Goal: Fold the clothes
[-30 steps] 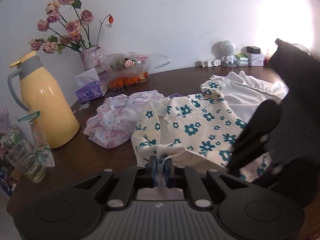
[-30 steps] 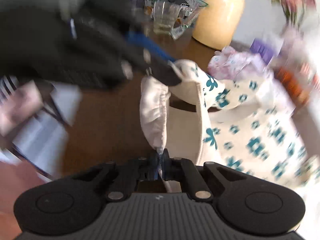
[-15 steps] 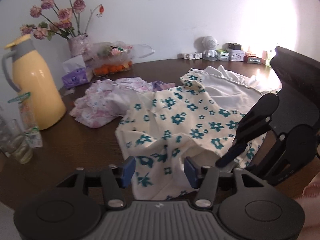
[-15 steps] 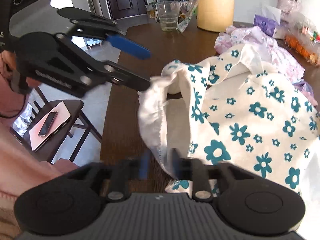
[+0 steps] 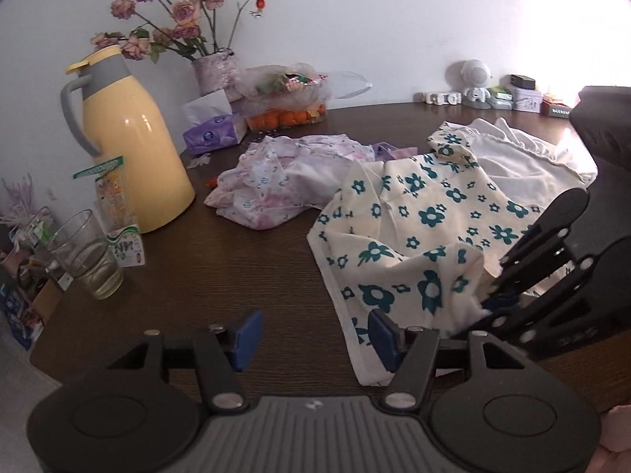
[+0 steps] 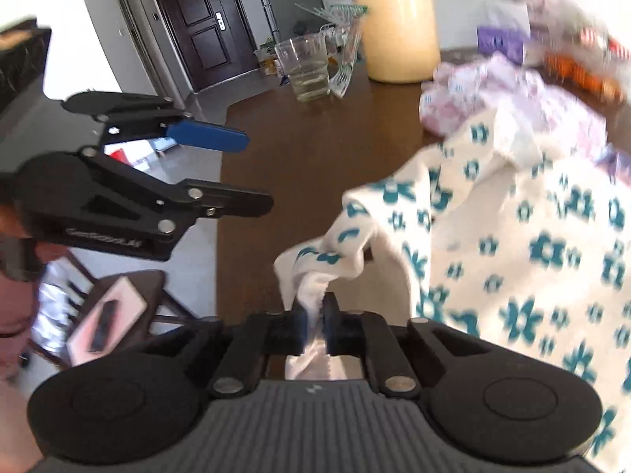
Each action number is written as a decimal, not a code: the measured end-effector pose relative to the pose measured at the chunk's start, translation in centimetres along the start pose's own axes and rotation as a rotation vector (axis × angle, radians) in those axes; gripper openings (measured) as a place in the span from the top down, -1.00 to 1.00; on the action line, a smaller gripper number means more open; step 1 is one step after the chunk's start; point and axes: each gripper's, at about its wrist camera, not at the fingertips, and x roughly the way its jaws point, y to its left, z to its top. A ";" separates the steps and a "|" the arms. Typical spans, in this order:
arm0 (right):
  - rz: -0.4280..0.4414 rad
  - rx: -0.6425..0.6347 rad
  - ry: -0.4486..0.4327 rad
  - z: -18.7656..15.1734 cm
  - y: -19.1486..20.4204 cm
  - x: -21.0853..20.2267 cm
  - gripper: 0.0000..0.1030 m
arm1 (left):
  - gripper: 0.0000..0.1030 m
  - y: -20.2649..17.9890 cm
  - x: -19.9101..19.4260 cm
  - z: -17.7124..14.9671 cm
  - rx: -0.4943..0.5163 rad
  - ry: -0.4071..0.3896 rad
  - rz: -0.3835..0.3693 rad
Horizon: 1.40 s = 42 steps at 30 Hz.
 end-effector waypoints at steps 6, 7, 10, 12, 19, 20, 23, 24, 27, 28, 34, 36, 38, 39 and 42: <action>-0.030 0.164 -0.059 -4.4 -4.1 -8.3 0.89 | 0.04 -1.3 2.0 0.5 0.100 0.009 -0.020; -0.051 0.208 -0.083 -5.4 -5.0 -10.0 0.89 | 0.07 -1.8 2.3 0.7 0.125 0.007 -0.025; -0.149 0.317 -0.139 -8.2 -7.3 -14.6 0.89 | 0.07 -4.4 3.5 1.6 0.240 -0.011 -0.073; -0.244 0.377 -0.161 -9.8 -8.7 -17.0 0.89 | 0.07 -6.5 4.5 2.1 0.338 -0.030 -0.099; -0.390 0.472 -0.236 -12.7 -12.2 -21.9 0.89 | 0.11 -13.6 6.7 3.0 0.609 -0.084 -0.169; -0.396 0.475 -0.245 -12.9 -12.5 -22.3 0.89 | 0.12 -14.4 6.8 3.0 0.636 -0.093 -0.176; -0.405 0.488 -0.264 -12.4 -13.1 -22.6 0.89 | 0.12 -16.2 6.6 2.6 0.701 -0.119 -0.198; -0.405 0.492 -0.271 -12.4 -13.4 -22.8 0.89 | 0.12 -16.7 6.4 2.5 0.722 -0.129 -0.207; -0.390 0.505 -0.294 -12.5 -14.0 -23.4 0.89 | 0.11 -18.0 5.6 1.9 0.792 -0.162 -0.229; -0.385 0.507 -0.303 -12.4 -14.0 -23.6 0.89 | 0.12 -18.5 5.4 1.6 0.818 -0.171 -0.231; -0.359 0.497 -0.335 -12.2 -13.8 -24.0 0.88 | 0.19 -21.4 7.1 1.2 0.896 -0.154 -0.181; -0.355 0.495 -0.341 -12.1 -13.8 -24.1 0.89 | 0.28 -21.8 7.6 1.3 0.899 -0.155 -0.167; -0.356 0.490 -0.343 -12.1 -13.9 -24.2 0.89 | 0.47 -22.0 7.9 1.6 0.890 -0.150 -0.172; -0.360 0.487 -0.343 -12.0 -13.9 -24.2 0.89 | 0.72 -22.0 8.0 1.9 0.880 -0.147 -0.177; -0.377 0.487 -0.335 -12.2 -14.4 -24.3 0.89 | 0.95 -21.9 8.0 3.0 0.837 -0.157 -0.177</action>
